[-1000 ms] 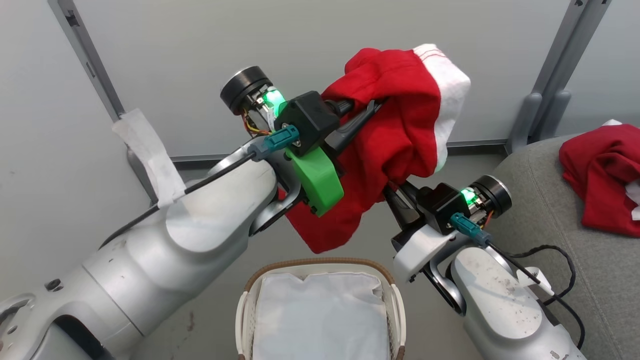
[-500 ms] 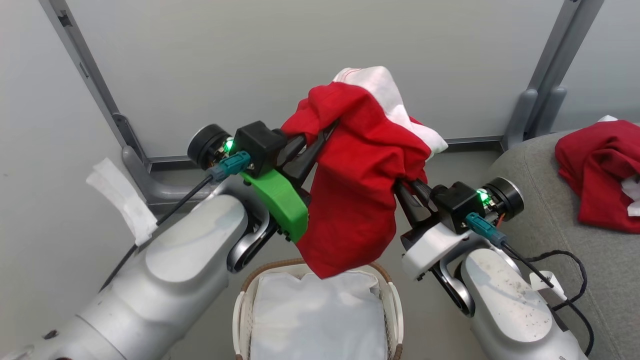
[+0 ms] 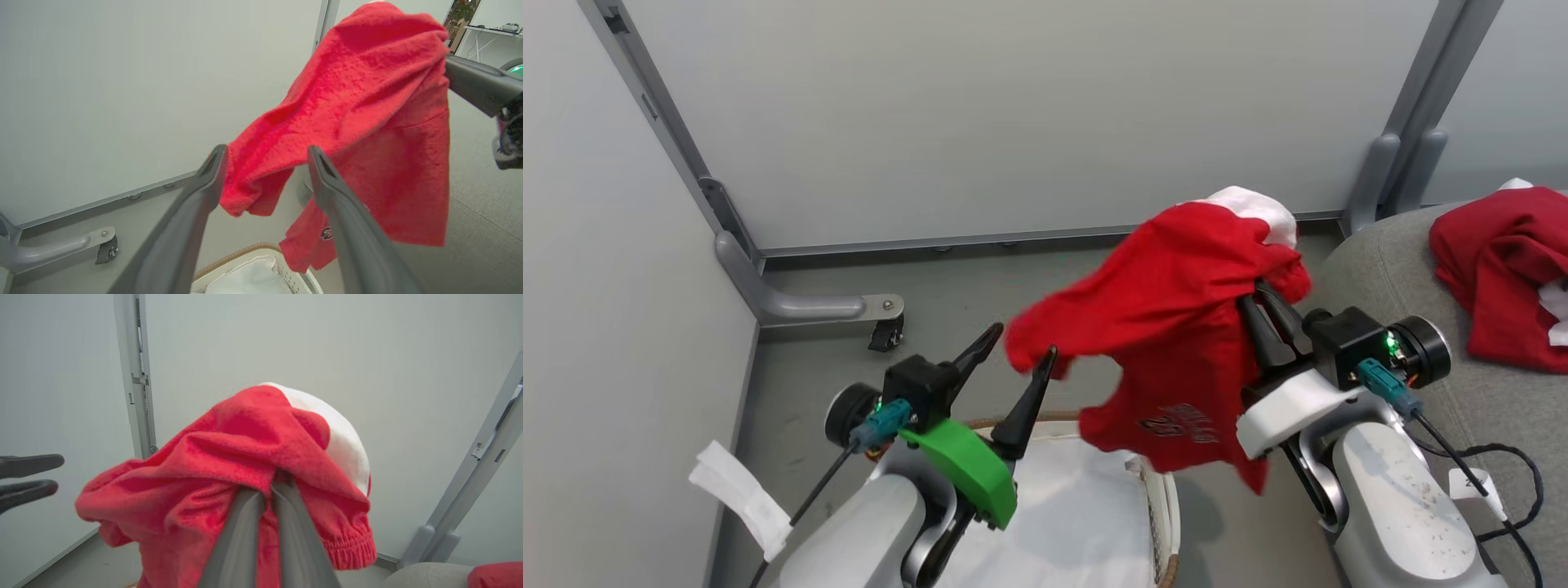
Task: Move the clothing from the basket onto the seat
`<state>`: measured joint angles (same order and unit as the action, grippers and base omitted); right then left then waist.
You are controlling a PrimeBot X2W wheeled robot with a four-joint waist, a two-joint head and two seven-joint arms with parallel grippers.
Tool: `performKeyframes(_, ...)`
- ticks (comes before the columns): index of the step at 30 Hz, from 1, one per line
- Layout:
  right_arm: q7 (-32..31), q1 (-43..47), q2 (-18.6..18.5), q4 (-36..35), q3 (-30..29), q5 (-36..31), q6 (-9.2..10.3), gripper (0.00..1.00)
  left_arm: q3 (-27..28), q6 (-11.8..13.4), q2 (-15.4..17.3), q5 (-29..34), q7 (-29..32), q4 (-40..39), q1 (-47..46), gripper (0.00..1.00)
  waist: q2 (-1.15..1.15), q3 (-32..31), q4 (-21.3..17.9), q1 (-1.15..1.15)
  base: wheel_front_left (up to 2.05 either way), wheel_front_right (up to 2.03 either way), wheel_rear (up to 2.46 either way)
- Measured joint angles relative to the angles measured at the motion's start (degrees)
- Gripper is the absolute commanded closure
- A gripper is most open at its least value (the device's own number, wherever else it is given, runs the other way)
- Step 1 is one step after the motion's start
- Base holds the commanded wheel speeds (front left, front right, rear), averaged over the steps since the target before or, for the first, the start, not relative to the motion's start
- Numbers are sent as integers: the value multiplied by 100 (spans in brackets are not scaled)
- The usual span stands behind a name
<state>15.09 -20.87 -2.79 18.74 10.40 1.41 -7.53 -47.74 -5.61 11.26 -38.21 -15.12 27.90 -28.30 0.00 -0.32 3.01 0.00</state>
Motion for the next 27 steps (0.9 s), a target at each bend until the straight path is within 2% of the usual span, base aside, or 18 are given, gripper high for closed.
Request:
performKeyframes(9, 0, 377, 0, -64, -410, -54, 0, 100, 789, -93, -326, 871, 0, -189, 866, 0, 0, 38, -19, 0, 0, 0, 0)
performKeyframes(14, 0, 454, 0, -74, -478, -67, 0, 100, 1076, -144, -485, 1125, 0, -194, 1150, 0, 0, 51, -72, 0, 0, 0, 0)
performKeyframes(21, 0, 465, 0, -87, -553, -89, 0, 100, 1258, -170, -600, 1363, 0, -185, 1279, 0, 0, 113, -226, 0, 0, 0, 0)
performKeyframes(27, 0, 370, 0, -143, -610, -151, 0, 100, 1256, -170, -662, 1407, 0, -274, 1290, 0, 0, 204, -529, 0, 0, 0, 0)
